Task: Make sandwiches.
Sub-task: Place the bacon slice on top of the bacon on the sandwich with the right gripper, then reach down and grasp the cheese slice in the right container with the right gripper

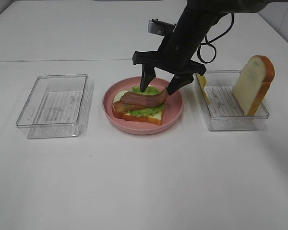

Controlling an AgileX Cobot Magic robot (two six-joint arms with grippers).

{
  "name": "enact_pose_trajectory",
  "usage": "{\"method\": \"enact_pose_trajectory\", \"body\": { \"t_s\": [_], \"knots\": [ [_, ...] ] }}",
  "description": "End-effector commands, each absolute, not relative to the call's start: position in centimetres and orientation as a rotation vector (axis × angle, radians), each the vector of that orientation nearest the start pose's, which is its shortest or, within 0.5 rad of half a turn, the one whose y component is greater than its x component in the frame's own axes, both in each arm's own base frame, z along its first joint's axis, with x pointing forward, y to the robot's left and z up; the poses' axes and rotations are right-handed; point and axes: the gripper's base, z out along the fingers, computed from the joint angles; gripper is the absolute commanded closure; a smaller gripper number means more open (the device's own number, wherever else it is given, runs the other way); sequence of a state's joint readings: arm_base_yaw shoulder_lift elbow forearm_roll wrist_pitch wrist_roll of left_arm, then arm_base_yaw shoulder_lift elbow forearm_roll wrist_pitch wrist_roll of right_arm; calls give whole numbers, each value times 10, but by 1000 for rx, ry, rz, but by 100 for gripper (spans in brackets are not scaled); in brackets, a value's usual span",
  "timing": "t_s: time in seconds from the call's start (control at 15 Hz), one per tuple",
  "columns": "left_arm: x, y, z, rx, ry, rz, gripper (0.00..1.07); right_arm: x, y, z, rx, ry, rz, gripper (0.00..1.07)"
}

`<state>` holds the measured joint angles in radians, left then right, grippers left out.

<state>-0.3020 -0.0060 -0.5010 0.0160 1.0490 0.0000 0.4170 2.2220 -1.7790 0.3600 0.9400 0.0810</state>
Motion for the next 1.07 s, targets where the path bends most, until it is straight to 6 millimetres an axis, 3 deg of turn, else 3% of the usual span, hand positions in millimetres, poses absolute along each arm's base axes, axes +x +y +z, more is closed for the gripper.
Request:
{"method": "enact_pose_trajectory", "body": {
  "t_s": [0.07,0.27,0.33,0.47,0.6,0.73,0.87,1.07],
  "knots": [
    [-7,4,279,300,1978,-173,24,418,213,176,-241,2911,543,31],
    [-7,4,279,300,1978,-173,24,415,207,200,-299,2867,474,31],
    [-7,4,279,300,1978,-173,24,414,201,219,-344,2825,387,31],
    [-7,4,279,300,1978,-173,24,414,194,236,-369,2817,295,31],
    [-7,4,279,300,1978,-173,24,419,184,254,-383,2800,181,31],
    [-7,4,279,300,1978,-173,24,429,166,266,-317,2768,186,31],
    [-7,4,279,300,1978,-173,24,440,147,266,-256,2747,185,31],
    [-7,4,279,300,1978,-173,24,455,134,243,-266,2757,179,33]
  ]
}}
